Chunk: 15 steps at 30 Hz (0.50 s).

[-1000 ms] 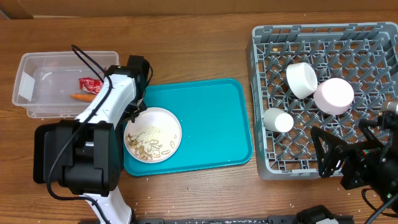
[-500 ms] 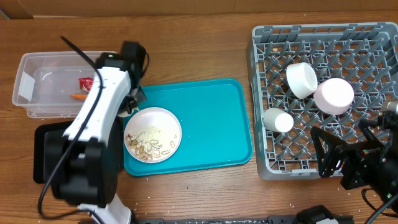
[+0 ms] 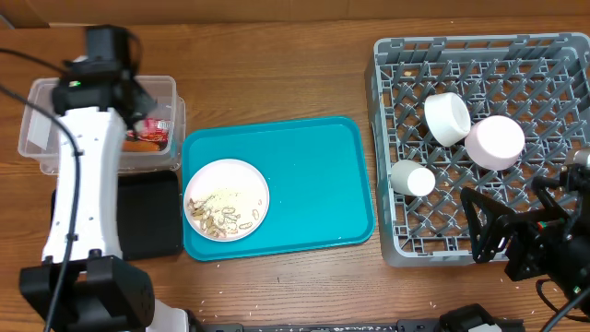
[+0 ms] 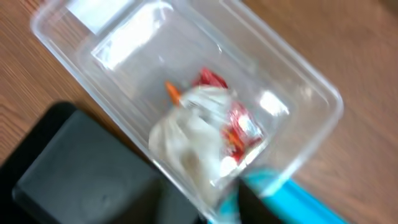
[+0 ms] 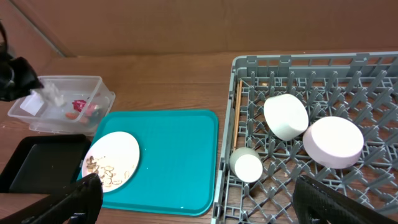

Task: Sort waste into correct bins and load items into the dishwasher
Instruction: 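Drop the white tissue into the clear bin with the left gripper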

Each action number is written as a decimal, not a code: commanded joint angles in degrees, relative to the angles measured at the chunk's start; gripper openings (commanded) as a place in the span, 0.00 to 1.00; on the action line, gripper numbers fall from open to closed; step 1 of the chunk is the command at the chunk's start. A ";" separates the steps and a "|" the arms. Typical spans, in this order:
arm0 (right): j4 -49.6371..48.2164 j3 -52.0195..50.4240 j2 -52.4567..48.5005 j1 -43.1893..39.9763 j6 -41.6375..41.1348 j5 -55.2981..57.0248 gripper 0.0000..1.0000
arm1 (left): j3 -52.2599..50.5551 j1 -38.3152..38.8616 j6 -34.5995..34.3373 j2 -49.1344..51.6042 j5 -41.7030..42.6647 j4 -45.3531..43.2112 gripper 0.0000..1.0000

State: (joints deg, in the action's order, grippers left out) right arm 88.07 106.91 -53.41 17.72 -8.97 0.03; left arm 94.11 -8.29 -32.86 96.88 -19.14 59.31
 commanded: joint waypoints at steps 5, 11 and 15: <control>-0.26 0.26 -0.02 0.00 0.00 0.28 1.00 | 2.73 0.04 11.37 -0.11 10.10 2.84 0.61; -0.26 0.26 -0.02 0.00 0.00 0.28 1.00 | 5.16 7.96 11.89 -4.81 12.63 10.86 0.56; -0.26 0.26 -0.02 0.00 0.00 0.28 1.00 | 4.48 19.08 8.46 -5.27 10.82 15.34 0.57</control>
State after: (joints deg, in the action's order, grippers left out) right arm 88.09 106.91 -53.41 17.72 -8.97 0.05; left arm 97.43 3.68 -23.18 93.38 -8.78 73.06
